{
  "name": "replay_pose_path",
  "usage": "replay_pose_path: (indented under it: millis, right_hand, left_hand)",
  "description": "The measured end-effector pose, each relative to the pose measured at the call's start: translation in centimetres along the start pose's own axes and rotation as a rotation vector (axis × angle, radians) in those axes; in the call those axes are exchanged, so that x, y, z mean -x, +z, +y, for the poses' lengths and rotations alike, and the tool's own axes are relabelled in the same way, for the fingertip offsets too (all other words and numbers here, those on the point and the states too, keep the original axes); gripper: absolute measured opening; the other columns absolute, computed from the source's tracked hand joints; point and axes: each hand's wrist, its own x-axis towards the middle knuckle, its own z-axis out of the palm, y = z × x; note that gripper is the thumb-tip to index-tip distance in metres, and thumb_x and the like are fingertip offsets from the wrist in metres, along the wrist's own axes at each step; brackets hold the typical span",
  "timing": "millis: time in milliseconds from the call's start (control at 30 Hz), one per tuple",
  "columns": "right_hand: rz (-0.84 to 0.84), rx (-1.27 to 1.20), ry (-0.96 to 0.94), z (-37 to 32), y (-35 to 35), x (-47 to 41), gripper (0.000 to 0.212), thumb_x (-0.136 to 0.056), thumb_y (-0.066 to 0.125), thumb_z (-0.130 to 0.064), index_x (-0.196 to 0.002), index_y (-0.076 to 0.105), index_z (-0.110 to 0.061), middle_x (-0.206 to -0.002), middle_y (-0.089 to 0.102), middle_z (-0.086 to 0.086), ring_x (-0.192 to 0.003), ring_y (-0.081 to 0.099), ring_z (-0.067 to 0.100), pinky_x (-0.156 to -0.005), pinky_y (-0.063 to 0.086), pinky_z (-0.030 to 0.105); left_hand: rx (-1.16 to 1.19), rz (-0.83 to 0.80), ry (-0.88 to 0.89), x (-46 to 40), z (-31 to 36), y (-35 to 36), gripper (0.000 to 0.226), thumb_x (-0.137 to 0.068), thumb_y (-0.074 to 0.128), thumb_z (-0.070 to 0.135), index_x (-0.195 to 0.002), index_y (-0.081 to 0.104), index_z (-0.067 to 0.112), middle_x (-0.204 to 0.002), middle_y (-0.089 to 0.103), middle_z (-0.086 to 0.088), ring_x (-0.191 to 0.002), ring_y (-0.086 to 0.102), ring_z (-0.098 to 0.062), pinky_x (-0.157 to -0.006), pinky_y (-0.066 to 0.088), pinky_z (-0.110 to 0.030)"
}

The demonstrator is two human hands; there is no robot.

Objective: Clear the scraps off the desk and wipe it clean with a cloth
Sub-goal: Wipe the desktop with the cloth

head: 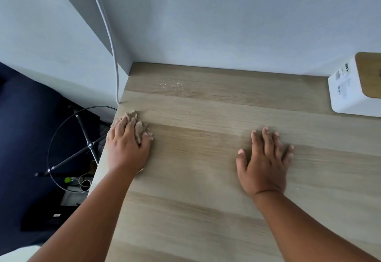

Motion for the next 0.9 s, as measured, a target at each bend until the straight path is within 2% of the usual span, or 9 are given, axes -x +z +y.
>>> replay_pose_path:
  millis: [100,233,333,400,567,767,900]
  right_hand:
    - [-0.014,0.013,-0.002,0.0,-0.1,0.0,0.073,-0.09,0.038,-0.052,-0.154,0.043,-0.017,-0.167,0.029,0.01,-0.156,0.017,0.036,-0.122,0.007,0.067]
    - [-0.033,0.025,0.0,0.0,-0.3,0.0,0.074,-0.09,0.036,-0.054,-0.155,0.042,-0.018,-0.167,0.028,0.01,-0.157,0.015,0.035,-0.122,0.007,0.066]
    - [-0.019,0.021,0.006,0.0,-0.3,0.0,0.074,-0.089,0.037,-0.054,-0.154,0.044,-0.017,-0.167,0.029,0.01,-0.157,0.015,0.034,-0.122,0.008,0.066]
    - [-0.002,0.018,0.004,0.0,-0.1,0.1,0.074,-0.089,0.039,-0.054,-0.153,0.046,-0.017,-0.166,0.03,0.01,-0.156,0.017,0.035,-0.122,0.009,0.067]
    - [0.041,0.016,-0.004,0.1,0.4,0.0,0.073,-0.088,0.04,-0.053,-0.151,0.047,-0.017,-0.164,0.034,0.011,-0.155,0.021,0.035,-0.122,0.01,0.067]
    - [0.039,0.037,0.0,0.2,0.6,0.0,0.073,-0.088,0.04,-0.054,-0.152,0.045,-0.018,-0.165,0.032,0.009,-0.155,0.021,0.034,-0.123,0.01,0.065]
    - [0.023,0.04,0.008,0.1,0.5,-0.1,0.073,-0.089,0.039,-0.054,-0.153,0.044,-0.018,-0.166,0.031,0.01,-0.155,0.02,0.034,-0.123,0.011,0.065]
  left_hand:
    - [0.015,-0.026,0.044,-1.9,2.3,0.6,0.075,-0.092,0.042,0.057,-0.156,0.041,0.017,-0.169,0.028,-0.008,-0.158,0.017,-0.027,-0.13,0.01,-0.045]
    - [-0.052,-0.099,0.288,-1.0,4.4,0.8,0.081,-0.093,0.043,0.066,-0.16,0.034,0.02,-0.171,0.021,-0.009,-0.159,0.011,-0.028,-0.13,0.006,-0.046]
    - [-0.097,-0.128,0.437,1.5,3.0,0.7,0.085,-0.094,0.044,0.07,-0.16,0.033,0.018,-0.171,0.019,-0.011,-0.16,0.008,-0.028,-0.129,0.012,-0.05]
    - [-0.106,-0.126,0.473,3.3,1.3,0.9,0.081,-0.098,0.043,0.068,-0.16,0.033,0.017,-0.172,0.017,-0.011,-0.16,0.007,-0.027,-0.128,0.016,-0.052]
    - [-0.056,-0.071,0.352,1.7,0.3,1.2,0.073,-0.101,0.041,0.058,-0.156,0.041,0.01,-0.168,0.026,-0.014,-0.159,0.015,-0.028,-0.129,0.015,-0.05]
    - [0.002,-0.06,0.125,-9.5,3.0,0.2,0.074,-0.099,0.028,0.052,-0.161,0.026,0.012,-0.171,0.018,-0.016,-0.159,0.01,-0.029,-0.13,0.008,-0.048]
    - [0.022,-0.114,0.202,-14.6,6.7,0.5,0.073,-0.095,0.034,0.048,-0.162,0.027,0.02,-0.172,0.017,-0.012,-0.159,0.009,-0.028,-0.13,0.006,-0.045]
